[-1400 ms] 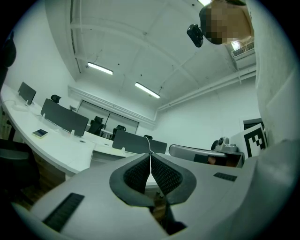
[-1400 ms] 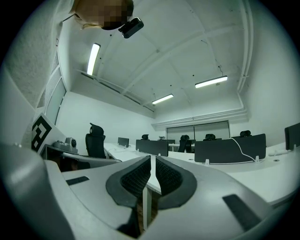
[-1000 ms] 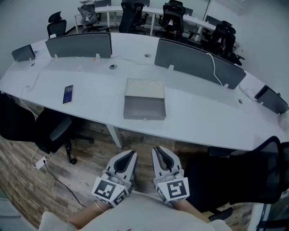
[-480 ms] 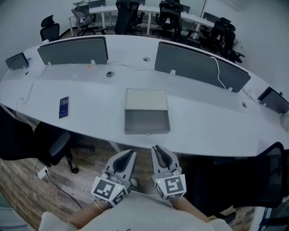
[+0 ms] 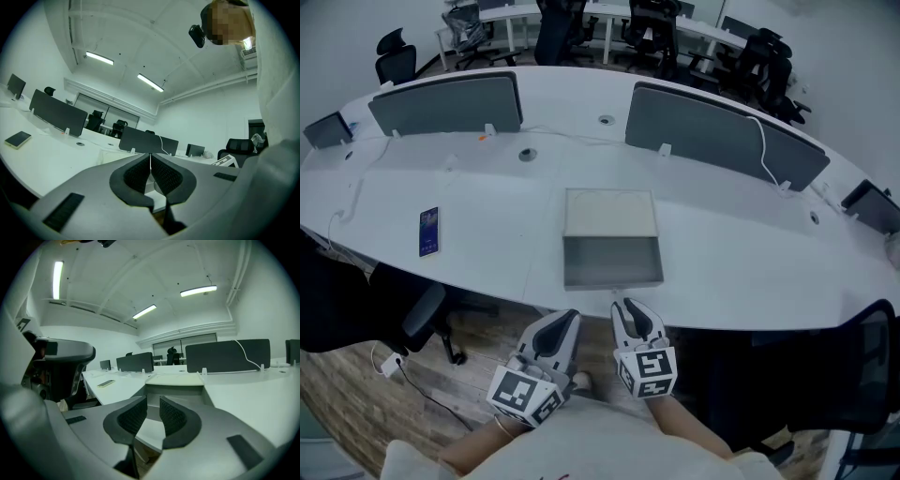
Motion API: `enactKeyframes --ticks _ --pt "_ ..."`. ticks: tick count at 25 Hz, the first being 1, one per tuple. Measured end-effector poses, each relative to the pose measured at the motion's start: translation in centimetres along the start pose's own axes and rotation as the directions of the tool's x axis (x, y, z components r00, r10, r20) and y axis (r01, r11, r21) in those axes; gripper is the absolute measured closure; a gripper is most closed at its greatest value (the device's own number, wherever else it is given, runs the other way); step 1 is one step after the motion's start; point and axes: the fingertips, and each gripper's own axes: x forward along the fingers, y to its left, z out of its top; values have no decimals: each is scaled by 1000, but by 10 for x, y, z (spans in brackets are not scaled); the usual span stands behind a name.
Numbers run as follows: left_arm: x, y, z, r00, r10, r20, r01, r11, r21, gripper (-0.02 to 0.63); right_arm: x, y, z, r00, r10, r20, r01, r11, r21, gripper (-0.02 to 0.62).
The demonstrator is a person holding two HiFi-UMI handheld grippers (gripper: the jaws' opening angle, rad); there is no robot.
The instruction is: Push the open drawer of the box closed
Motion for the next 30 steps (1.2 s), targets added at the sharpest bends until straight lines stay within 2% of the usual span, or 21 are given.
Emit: enactKeyframes --ticks 4,13,23,30 --pt "1 10 0 1000 9 -10 -9 1000 -5 588 15 -8 -20 998 -32 -53 35 998 55 525" --pt "-1 23 3 1000 16 1 -16 1000 -4 588 43 -19 -55 981 -89 -171 93 995 20 517" --pt "-5 33 9 999 35 16 -35 999 -4 588 59 -31 -67 972 -115 -208 132 989 71 517" --pt "-7 37 15 998 47 34 -47 999 -4 588 60 -33 -67 964 -140 -228 147 989 18 520"
